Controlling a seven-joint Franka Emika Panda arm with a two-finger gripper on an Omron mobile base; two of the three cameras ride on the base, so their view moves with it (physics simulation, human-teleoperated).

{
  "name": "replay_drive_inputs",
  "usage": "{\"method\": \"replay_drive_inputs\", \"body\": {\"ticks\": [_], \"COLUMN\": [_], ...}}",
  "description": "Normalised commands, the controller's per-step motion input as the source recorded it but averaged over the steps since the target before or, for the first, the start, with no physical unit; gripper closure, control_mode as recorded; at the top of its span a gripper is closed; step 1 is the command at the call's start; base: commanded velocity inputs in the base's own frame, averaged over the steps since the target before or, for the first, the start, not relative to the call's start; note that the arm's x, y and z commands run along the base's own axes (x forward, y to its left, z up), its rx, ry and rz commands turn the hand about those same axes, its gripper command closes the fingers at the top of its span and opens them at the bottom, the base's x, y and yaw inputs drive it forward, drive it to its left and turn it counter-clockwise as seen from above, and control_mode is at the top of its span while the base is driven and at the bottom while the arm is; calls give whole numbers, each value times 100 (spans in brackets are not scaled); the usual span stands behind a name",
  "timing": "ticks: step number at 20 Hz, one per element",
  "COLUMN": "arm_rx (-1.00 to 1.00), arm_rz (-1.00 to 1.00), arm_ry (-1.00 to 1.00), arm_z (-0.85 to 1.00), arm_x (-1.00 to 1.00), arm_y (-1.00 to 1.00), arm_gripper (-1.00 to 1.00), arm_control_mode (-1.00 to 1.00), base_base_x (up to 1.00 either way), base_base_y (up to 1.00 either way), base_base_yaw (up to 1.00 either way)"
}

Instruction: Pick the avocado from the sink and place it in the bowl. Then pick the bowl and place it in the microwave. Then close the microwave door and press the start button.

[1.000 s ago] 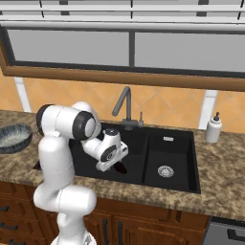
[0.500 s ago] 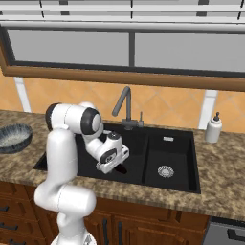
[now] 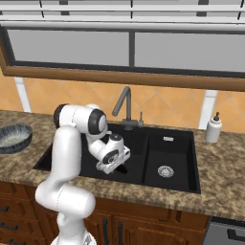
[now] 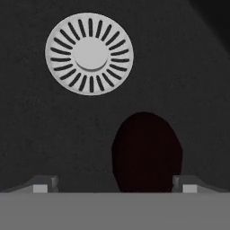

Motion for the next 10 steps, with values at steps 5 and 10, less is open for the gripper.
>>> {"method": "replay_drive_inputs", "body": {"ticks": [5, 10], "arm_rx": [0, 0], "arm_rz": [1, 1], "arm_ry": [0, 0], "arm_z": [-20, -33], "arm_x": [32, 24], "arm_y": [0, 0], "arm_gripper": [-100, 100], "arm_control_mode": [-100, -100], "base_base_x": [0, 0], "base_base_y": [0, 0], "base_base_yaw": [0, 0]}}
